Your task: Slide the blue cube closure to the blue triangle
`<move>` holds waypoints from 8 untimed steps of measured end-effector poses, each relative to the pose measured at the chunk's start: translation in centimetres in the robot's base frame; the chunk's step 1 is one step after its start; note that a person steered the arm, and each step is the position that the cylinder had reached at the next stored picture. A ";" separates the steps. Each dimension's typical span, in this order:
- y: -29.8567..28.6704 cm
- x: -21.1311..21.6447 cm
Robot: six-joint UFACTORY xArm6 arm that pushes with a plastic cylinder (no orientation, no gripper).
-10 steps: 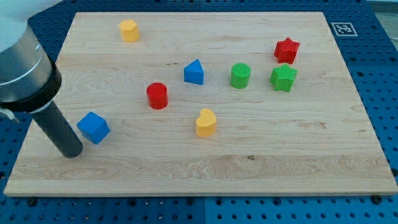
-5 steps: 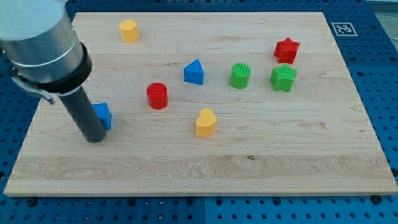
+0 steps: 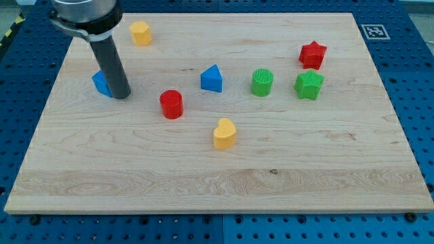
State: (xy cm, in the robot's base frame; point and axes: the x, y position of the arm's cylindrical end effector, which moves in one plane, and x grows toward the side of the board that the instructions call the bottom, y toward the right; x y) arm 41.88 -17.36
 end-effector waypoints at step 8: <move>-4.0 -3.8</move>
State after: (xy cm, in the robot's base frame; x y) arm 38.08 -21.32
